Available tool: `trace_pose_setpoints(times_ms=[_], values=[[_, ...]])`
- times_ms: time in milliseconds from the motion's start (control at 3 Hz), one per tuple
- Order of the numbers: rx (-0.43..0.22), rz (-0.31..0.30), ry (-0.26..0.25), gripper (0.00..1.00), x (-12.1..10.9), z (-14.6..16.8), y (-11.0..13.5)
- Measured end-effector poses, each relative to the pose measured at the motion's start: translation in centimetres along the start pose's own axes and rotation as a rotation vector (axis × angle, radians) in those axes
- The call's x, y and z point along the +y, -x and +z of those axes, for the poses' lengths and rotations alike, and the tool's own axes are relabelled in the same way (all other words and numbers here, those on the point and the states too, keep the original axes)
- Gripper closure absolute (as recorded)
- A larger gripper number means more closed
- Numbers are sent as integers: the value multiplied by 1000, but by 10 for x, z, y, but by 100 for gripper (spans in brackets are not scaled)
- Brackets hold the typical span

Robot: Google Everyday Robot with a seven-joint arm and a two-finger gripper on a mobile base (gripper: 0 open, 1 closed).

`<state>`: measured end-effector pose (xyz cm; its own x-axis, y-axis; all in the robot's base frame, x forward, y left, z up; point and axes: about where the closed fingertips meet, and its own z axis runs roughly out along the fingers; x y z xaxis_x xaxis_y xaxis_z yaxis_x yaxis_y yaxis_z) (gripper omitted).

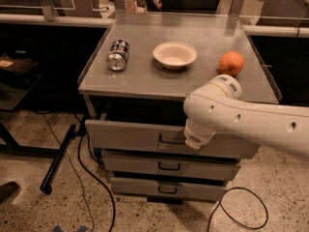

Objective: Close top drawer

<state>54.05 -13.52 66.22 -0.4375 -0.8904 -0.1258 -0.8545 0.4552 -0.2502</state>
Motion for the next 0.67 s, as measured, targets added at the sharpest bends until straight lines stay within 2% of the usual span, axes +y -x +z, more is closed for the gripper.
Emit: trace_pose_setpoints(times_ms=[667], values=[[0,0,0,34,0,0,0]])
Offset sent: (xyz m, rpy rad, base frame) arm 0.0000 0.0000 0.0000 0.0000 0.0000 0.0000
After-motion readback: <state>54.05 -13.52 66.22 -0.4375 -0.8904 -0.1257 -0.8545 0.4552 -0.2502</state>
